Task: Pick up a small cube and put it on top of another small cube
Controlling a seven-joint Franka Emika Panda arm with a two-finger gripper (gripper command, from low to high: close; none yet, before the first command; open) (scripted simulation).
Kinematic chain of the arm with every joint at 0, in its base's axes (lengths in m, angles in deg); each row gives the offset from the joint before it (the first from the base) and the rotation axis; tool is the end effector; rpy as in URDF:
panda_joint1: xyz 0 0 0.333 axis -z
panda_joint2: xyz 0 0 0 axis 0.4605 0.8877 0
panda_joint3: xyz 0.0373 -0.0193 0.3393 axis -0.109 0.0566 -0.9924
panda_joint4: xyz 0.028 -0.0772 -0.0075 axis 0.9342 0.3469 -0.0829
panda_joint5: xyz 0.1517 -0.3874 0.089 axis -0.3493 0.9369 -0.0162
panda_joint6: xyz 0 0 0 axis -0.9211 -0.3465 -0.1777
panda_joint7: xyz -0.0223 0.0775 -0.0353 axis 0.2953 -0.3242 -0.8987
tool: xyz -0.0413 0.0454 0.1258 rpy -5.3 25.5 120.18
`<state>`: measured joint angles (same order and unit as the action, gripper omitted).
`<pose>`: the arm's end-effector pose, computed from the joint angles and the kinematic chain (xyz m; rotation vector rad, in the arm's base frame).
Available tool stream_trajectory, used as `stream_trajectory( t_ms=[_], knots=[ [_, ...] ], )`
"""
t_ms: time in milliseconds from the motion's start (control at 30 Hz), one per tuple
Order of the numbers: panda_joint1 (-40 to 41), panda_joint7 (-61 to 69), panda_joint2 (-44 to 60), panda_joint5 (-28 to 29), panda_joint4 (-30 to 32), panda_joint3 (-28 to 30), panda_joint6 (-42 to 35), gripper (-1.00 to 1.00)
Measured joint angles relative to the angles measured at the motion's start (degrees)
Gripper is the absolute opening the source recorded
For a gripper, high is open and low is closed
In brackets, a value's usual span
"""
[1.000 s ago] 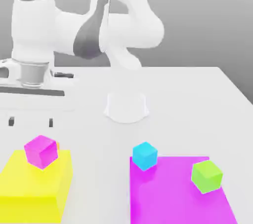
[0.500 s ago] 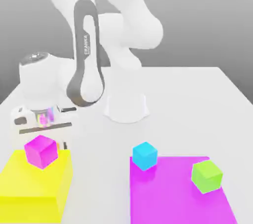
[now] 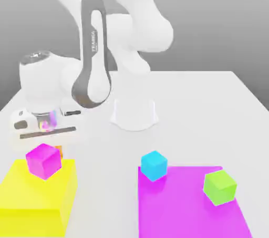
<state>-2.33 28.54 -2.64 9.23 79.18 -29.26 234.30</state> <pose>0.2835 -0.2346 0.1388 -3.0437 0.7659 -0.0060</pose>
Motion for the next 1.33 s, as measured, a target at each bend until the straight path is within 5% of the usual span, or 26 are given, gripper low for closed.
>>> stream_trajectory(
  t_ms=[267,1033,1200,1233,1333],
  knots=[
    [1.21,-14.56,-8.13,7.7,-6.44,0.05,-10.13,-1.0],
    [1.86,-63.51,-17.15,4.98,-17.4,-9.45,-32.86,-1.0],
    [1.96,-67.23,-10.82,5.8,-14.36,-10.47,-25.08,-1.0],
    [1.94,-67.28,-9.26,5.82,-13.82,-10.44,-23.01,1.0],
    [1.94,-67.28,-9.26,5.82,-13.82,-10.44,-23.01,1.0]
  ],
)
